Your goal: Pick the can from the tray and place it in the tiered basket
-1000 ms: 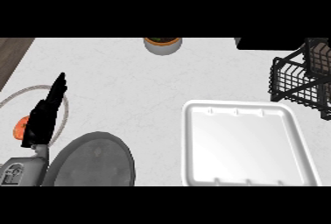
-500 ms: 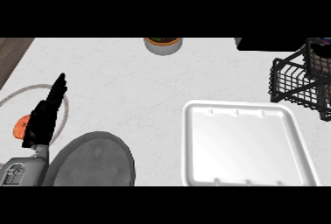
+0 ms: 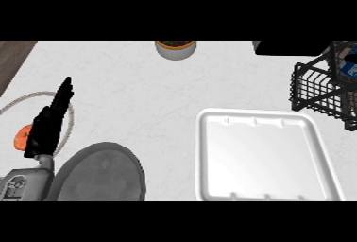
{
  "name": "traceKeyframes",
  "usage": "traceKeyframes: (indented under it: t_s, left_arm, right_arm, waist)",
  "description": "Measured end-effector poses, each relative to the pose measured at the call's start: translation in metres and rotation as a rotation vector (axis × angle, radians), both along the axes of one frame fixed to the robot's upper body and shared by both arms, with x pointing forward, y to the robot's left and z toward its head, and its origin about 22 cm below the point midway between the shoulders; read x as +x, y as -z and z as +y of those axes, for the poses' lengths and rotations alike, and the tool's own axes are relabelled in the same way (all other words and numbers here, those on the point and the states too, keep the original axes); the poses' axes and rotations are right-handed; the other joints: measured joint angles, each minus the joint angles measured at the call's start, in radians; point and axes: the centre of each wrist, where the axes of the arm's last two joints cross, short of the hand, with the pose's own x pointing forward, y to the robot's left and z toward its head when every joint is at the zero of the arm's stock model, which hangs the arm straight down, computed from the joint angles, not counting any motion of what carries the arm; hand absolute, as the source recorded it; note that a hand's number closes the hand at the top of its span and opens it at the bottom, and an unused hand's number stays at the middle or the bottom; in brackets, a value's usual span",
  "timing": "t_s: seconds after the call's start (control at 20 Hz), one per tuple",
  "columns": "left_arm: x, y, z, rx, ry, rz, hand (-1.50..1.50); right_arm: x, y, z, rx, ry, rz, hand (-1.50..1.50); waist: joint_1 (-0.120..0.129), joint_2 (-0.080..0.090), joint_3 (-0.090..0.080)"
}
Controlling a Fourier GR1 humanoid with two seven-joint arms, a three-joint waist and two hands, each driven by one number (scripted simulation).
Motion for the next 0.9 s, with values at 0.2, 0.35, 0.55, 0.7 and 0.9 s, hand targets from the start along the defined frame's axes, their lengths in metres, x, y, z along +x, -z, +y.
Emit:
traceKeyframes:
  t_s: [0.2,0.35,0.55,0.7,0.9]
  left_arm:
    - [-0.001,0.005,0.002,0.004,-0.011,0.001,0.0]
    - [-0.002,0.005,0.003,0.002,-0.018,0.008,0.0]
    - [-0.008,0.008,0.01,0.0,-0.025,0.014,0.0]
    - [-0.011,0.007,0.01,-0.004,-0.034,0.013,0.0]
    - [-0.015,0.006,0.015,-0.002,-0.048,0.017,0.0]
  right_arm:
    - [-0.009,-0.009,-0.007,0.026,0.026,-0.089,-1.5]
    - [-0.022,-0.025,-0.027,0.035,0.089,-0.128,-1.5]
    - [-0.047,-0.044,-0.054,0.112,0.16,-0.131,-1.5]
    - [-0.073,-0.052,-0.076,0.177,0.183,-0.12,-1.5]
    - [-0.118,-0.044,-0.105,0.225,0.189,-0.11,-1.5]
  waist:
    - [-0.008,0.002,0.006]
    - [-0.014,0.002,0.01]
    - [-0.027,-0.002,0.011]
    - [-0.035,-0.004,0.012]
    - [-0.047,-0.006,0.013]
